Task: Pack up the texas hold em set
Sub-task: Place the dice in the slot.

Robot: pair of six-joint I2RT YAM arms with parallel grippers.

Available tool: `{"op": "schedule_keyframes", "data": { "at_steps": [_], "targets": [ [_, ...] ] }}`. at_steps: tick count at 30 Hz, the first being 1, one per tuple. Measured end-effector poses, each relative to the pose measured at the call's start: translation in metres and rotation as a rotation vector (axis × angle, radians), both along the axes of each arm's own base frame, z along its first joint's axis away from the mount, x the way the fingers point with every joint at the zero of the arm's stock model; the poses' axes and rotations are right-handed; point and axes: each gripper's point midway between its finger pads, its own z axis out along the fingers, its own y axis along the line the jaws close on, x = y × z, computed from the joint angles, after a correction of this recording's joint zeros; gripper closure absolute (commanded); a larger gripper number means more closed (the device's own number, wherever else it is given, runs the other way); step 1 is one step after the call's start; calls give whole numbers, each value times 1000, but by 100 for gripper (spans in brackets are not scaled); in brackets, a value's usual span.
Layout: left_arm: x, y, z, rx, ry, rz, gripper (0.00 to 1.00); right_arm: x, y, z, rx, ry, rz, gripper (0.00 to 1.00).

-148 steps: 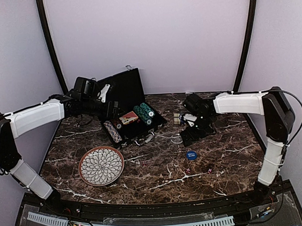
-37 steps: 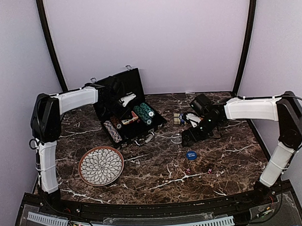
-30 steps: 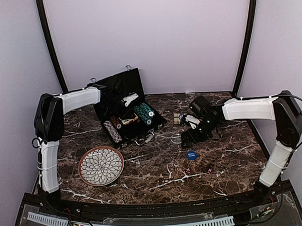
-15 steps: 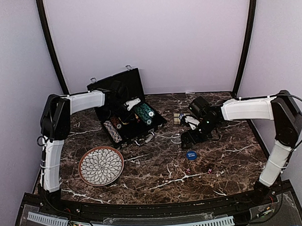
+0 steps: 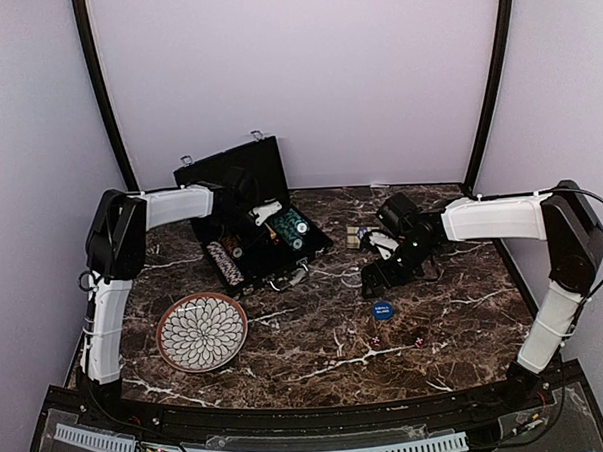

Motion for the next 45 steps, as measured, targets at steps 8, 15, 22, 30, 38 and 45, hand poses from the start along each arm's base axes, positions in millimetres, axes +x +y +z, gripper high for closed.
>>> {"op": "schedule_keyframes", "data": {
  "at_steps": [8, 15, 22, 30, 38, 45],
  "targets": [
    [1, -1, -4, 2, 3, 0, 93, 0, 0, 0, 2, 2, 0, 7],
    [6, -3, -1, -1, -10, 1, 93, 0, 0, 0, 2, 2, 1, 7],
    [8, -2, -3, 18, -13, 8, 93, 0, 0, 0, 2, 2, 1, 7],
    [7, 0, -4, 36, -10, 13, 93, 0, 0, 0, 2, 2, 1, 7],
    [6, 1, -5, 42, -9, 8, 93, 0, 0, 0, 2, 2, 1, 7],
    [6, 1, -5, 45, -12, 7, 90, 0, 0, 0, 2, 2, 1, 7]
  ]
}}
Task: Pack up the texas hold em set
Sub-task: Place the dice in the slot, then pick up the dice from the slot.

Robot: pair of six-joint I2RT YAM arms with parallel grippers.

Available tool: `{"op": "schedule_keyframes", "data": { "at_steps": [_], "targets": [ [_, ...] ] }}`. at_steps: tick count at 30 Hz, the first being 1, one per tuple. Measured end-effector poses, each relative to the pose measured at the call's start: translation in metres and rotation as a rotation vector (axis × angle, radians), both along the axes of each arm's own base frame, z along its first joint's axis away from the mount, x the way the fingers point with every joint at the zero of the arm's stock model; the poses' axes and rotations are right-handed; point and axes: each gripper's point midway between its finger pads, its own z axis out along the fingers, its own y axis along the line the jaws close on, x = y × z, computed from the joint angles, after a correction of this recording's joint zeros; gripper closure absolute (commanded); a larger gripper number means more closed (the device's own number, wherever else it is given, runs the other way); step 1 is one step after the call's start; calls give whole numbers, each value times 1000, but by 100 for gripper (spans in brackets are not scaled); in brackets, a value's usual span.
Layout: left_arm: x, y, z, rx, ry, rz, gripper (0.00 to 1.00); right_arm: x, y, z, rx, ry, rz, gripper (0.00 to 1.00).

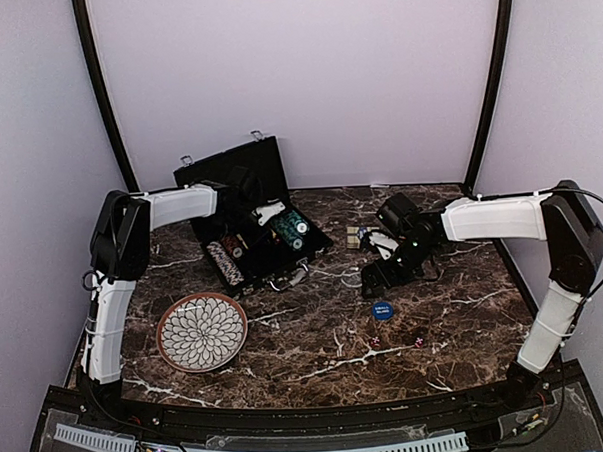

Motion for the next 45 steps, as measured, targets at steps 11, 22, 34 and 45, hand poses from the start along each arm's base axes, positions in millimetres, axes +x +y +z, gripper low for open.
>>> {"op": "schedule_keyframes", "data": {
  "at_steps": [11, 22, 34, 45],
  "targets": [
    [0, 0, -1, 12, -3, 3, 76, 0, 0, 0, 1, 1, 0, 7],
    [-1, 0, 2, 18, 2, 7, 73, -1, 1, 0, 5, 4, -1, 7],
    [-7, -3, 29, -53, 6, 27, 69, -5, -5, 0, -4, 6, -11, 6],
    [-31, -15, 108, -249, -22, 13, 64, -32, -22, 12, 2, 17, -48, 6]
  ]
}}
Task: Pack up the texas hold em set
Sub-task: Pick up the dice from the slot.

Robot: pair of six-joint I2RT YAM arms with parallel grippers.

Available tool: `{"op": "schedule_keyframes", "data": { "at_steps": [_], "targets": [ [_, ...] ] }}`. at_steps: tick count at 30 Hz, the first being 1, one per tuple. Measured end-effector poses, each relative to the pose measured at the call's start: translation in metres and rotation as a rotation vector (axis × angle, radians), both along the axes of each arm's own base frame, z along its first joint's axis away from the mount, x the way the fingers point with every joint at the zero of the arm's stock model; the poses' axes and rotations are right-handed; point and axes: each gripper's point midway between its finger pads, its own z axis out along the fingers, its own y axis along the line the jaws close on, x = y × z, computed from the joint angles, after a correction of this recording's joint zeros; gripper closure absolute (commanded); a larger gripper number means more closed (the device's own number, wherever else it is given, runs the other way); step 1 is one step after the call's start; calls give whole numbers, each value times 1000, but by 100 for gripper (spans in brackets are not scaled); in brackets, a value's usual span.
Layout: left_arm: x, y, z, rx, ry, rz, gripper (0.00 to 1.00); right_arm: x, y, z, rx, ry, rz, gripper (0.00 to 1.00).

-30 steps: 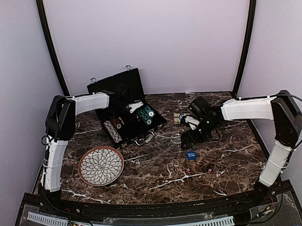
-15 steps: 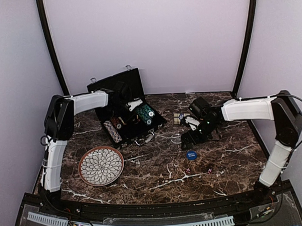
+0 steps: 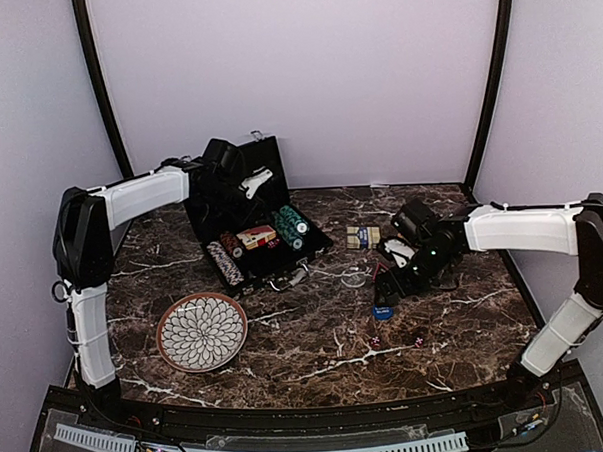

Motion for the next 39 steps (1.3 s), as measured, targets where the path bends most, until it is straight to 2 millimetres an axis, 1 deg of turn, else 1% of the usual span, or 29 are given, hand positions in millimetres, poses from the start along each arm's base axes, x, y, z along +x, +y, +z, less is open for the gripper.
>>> {"op": "schedule_keyframes", "data": {
  "at_steps": [2, 5, 9, 13, 16, 17, 20, 23, 26, 29, 35, 39],
  "targets": [
    [-8, 2, 1, -19, 17, 11, 62, -9, -3, -1, -4, 12, -10, 7],
    [-21, 7, 3, -46, 42, 44, 54, -27, -6, -3, -16, 34, -13, 9],
    [-33, 14, 20, -104, 41, 103, 47, -49, -15, -7, -39, 59, -32, 12],
    [-50, 20, 43, -183, 26, 150, 42, -68, -23, -13, -57, 86, -52, 19],
    [-68, 22, 48, -214, 32, 163, 41, -80, -29, -18, -74, 109, -63, 23],
    [-74, 21, 48, -223, 36, 163, 40, -83, -30, -20, -80, 116, -66, 26],
    [-89, 15, 44, -232, 59, 157, 40, -85, -31, -21, -92, 122, -76, 34],
    [-97, 9, 38, -229, 78, 148, 40, -87, -33, -28, -119, 139, -81, 41],
    [-103, 4, 36, -226, 87, 139, 39, -92, -36, -38, -163, 163, -76, 45],
    [-106, 0, 35, -225, 88, 130, 39, -95, -40, -45, -204, 177, -68, 50],
    [-110, -5, 35, -220, 87, 119, 39, -100, -42, -49, -242, 186, -45, 61],
    [-111, -5, 35, -216, 84, 121, 39, -101, -41, -52, -262, 187, -27, 66]
  ]
}}
